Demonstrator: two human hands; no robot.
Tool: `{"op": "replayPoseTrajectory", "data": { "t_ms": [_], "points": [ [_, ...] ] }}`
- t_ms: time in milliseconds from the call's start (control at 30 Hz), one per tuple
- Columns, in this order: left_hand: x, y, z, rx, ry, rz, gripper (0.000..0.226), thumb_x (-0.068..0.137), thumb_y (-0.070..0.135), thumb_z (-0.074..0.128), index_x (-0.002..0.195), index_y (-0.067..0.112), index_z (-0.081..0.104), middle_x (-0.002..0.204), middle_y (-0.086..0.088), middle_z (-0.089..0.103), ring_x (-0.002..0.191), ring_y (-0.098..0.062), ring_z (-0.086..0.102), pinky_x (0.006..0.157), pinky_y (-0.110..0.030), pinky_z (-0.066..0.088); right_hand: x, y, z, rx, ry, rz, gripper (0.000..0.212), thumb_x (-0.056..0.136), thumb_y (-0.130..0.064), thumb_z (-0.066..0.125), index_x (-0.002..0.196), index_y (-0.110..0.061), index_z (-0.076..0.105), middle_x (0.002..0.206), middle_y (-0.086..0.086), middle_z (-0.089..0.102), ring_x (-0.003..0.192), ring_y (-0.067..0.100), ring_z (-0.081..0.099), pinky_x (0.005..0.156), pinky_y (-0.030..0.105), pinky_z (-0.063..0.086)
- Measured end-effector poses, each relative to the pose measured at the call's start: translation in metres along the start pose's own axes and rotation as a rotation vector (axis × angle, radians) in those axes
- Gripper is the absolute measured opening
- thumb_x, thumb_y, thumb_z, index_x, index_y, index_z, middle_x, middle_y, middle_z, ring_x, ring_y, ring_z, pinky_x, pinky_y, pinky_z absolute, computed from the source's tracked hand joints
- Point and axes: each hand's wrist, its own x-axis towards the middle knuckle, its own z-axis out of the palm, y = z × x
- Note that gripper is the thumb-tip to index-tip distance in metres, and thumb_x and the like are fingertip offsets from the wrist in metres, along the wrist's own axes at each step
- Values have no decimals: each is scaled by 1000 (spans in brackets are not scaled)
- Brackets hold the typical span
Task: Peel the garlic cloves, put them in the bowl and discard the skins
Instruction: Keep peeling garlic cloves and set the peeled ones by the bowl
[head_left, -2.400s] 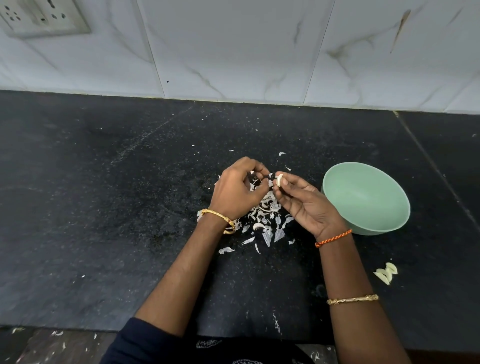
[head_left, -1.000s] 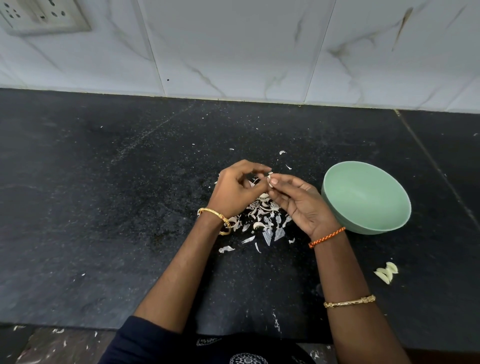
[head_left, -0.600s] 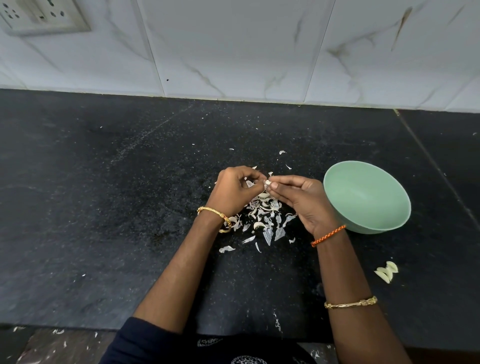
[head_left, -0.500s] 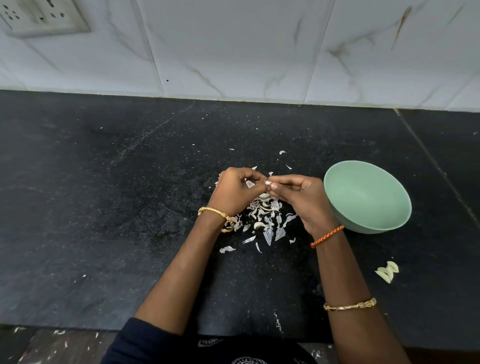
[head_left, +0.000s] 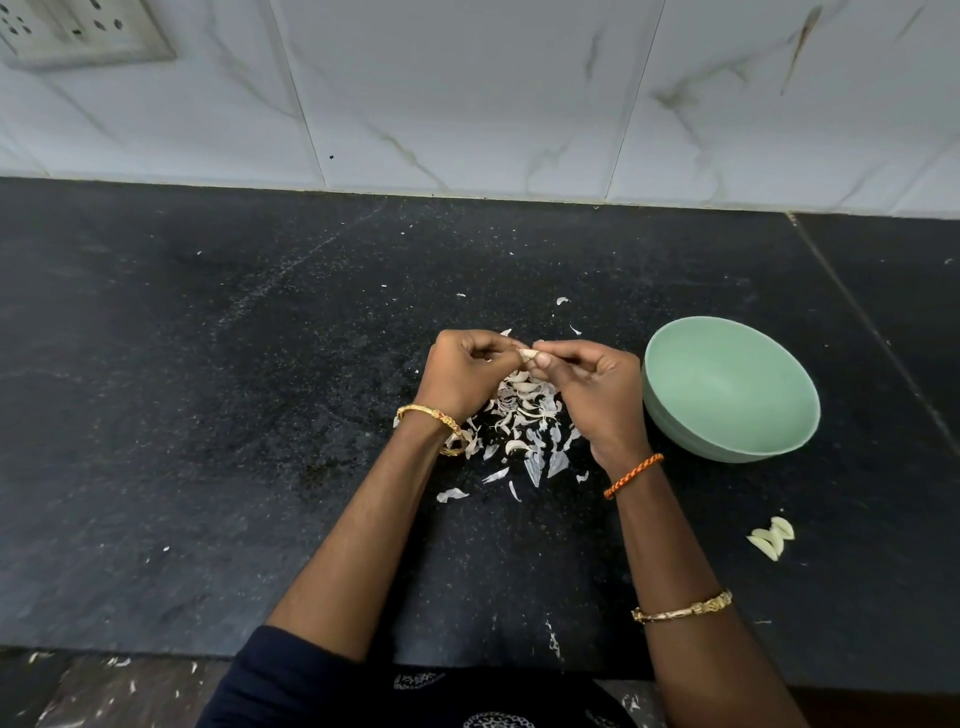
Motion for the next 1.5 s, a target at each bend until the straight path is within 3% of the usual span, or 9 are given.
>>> {"op": "replayPoseTrajectory", "data": {
  "t_ms": [100,267,433,667,833,1033,1233,1367,1500],
  "points": [
    [1,-2,-1,14,17,-13,18,83,4,65,73,18,71,56,12,63,44,3,46,46,-12,37,1,3,-3,181,-47,119,15,86,7,62,94,-4,69,79,4,74,74,13,72,70,19,56],
    [2,-8,1,38,10,-36,14,87,9,62,80,8,73,79,-11,68,63,-7,52,56,-15,42,2,8,-3,380,-54,266,13,91,2,57,98,-4,67,75,2,70,71,8,65,69,20,55],
    [0,-11,0,79,-46,-10,25,88,15,66,73,-5,69,67,-7,62,60,-3,52,60,-13,44,3,8,-5,479,-67,311,14,92,-1,55,98,-3,68,78,4,71,70,8,63,68,19,54],
    [-3,0,-3,-19,-66,29,12,81,10,73,93,9,73,74,7,65,49,4,50,50,-11,41,5,7,-8,443,-65,302,13,87,-2,61,98,-2,69,77,5,69,71,9,63,69,19,55],
    [-6,7,2,-110,-60,-10,7,84,16,70,86,10,74,85,-14,71,48,-2,49,46,-13,40,4,6,-9,416,-88,280,16,86,2,62,101,2,67,84,9,70,72,9,64,71,20,56],
    [-5,3,2,-125,-84,-19,9,84,10,70,81,18,73,71,9,69,45,-1,43,45,-13,38,3,5,-14,408,-79,277,15,84,4,63,97,2,68,82,7,72,74,10,67,75,23,58],
    [-5,0,7,17,-6,90,11,82,8,72,79,18,73,76,7,70,69,-3,61,68,-18,51,1,5,-15,301,-91,195,13,81,1,67,93,-4,70,85,9,74,76,13,69,72,22,57],
    [-7,3,10,96,25,107,6,79,6,72,76,11,72,68,11,64,49,7,49,52,-7,36,1,4,-15,218,-106,129,13,83,2,67,93,-5,71,90,14,73,80,17,70,69,21,56],
    [-8,3,13,118,89,129,6,77,11,73,73,15,71,63,11,61,42,-1,33,43,-14,29,0,2,-13,213,-115,101,13,83,4,66,92,-5,71,89,11,74,82,18,71,70,22,57]
  ]
}}
